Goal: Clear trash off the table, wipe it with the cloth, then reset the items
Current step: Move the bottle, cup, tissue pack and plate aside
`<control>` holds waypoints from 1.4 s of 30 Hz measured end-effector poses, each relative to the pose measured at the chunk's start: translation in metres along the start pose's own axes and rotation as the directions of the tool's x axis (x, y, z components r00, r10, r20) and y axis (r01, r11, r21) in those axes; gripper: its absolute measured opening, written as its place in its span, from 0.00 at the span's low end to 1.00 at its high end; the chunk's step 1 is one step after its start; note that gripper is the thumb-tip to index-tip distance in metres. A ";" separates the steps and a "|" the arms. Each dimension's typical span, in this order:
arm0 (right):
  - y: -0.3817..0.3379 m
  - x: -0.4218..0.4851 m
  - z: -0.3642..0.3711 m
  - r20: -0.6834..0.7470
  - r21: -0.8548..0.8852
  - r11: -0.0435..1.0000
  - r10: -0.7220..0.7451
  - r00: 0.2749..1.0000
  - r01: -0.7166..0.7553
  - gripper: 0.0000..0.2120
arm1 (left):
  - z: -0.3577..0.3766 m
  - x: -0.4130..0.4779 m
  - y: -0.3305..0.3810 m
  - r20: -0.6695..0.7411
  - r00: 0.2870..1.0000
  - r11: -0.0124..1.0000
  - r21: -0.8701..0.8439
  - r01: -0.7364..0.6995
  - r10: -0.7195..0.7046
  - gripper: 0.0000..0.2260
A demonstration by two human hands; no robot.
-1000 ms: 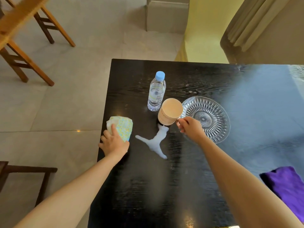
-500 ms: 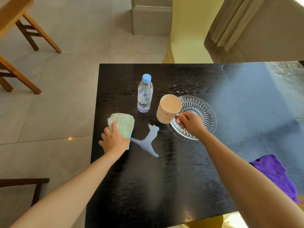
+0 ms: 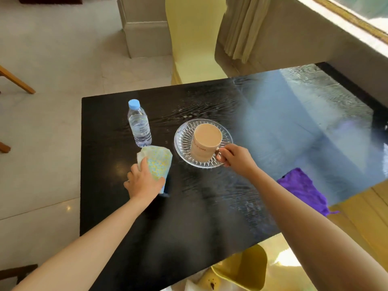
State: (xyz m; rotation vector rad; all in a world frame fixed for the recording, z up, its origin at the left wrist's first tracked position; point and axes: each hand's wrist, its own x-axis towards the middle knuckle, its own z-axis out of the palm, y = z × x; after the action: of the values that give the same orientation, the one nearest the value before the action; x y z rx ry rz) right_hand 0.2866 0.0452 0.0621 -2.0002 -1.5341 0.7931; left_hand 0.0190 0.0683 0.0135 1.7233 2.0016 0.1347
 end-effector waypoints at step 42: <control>0.285 -0.038 -0.178 -0.362 0.271 0.882 0.465 0.808 -0.386 0.14 | 0.194 0.024 0.345 0.190 0.901 0.892 0.165 -0.421 0.390 0.37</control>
State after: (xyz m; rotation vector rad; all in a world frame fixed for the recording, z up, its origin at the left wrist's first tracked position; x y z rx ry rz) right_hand 0.5986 -0.0678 -0.0030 -2.2209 -0.7431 0.5845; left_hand 0.4107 0.1130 -0.0307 2.1979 1.5637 -0.0640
